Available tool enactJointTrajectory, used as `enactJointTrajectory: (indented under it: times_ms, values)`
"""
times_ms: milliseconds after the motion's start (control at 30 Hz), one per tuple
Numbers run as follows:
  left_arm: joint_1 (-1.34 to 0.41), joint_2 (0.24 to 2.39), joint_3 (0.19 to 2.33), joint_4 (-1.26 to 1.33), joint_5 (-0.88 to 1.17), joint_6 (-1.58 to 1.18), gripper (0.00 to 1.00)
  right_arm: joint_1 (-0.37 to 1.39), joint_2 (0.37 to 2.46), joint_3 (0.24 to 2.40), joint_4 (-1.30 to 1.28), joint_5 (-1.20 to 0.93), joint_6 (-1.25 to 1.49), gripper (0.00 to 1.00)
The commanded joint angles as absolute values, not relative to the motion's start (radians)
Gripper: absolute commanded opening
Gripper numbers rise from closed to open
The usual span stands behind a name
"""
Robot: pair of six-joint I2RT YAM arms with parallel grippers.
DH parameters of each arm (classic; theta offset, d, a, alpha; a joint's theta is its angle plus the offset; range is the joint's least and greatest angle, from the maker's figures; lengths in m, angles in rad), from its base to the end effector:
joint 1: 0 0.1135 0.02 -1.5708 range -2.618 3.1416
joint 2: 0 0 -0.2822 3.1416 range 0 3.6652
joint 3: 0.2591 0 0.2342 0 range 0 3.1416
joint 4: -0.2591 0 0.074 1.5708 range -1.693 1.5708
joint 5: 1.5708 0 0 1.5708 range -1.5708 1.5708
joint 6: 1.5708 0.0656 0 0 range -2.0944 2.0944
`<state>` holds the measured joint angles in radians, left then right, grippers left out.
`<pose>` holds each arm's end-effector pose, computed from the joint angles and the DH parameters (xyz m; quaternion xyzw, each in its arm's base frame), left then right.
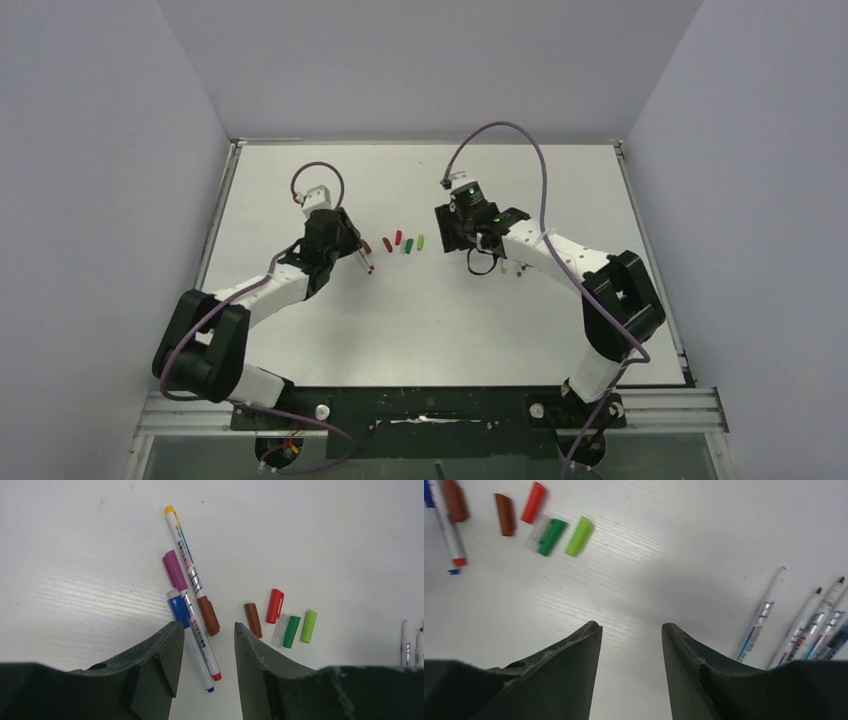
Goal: Open the pen caps
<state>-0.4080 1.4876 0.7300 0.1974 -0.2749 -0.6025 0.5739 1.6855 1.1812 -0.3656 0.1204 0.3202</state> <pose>0.2994 -0.1100 0.2099 -0.1502 0.8562 -0.1272 0.4776 0.3143 0.1938 0.2307 -0.0981 0.9326 0.0972 0.3335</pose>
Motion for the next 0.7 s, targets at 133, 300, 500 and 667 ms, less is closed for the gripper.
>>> enactJointTrajectory:
  times_ms: [133,300,500,667]
  values:
    - [-0.360,1.285,0.593,0.322,-0.367,-0.745,0.41,0.708,1.796,1.365,-0.283,0.051,0.323,0.40]
    - [-0.355,1.203,0.534,0.334,-0.449,-0.778,0.40,0.781,1.921,1.486,-0.274,0.021,0.328,0.28]
    - [-0.352,1.158,0.503,0.339,-0.487,-0.795,0.40,0.837,2.044,1.619,-0.296,0.015,0.320,0.22]
    - [-0.350,1.132,0.487,0.343,-0.506,-0.798,0.40,0.856,2.103,1.678,-0.289,-0.019,0.307,0.21]
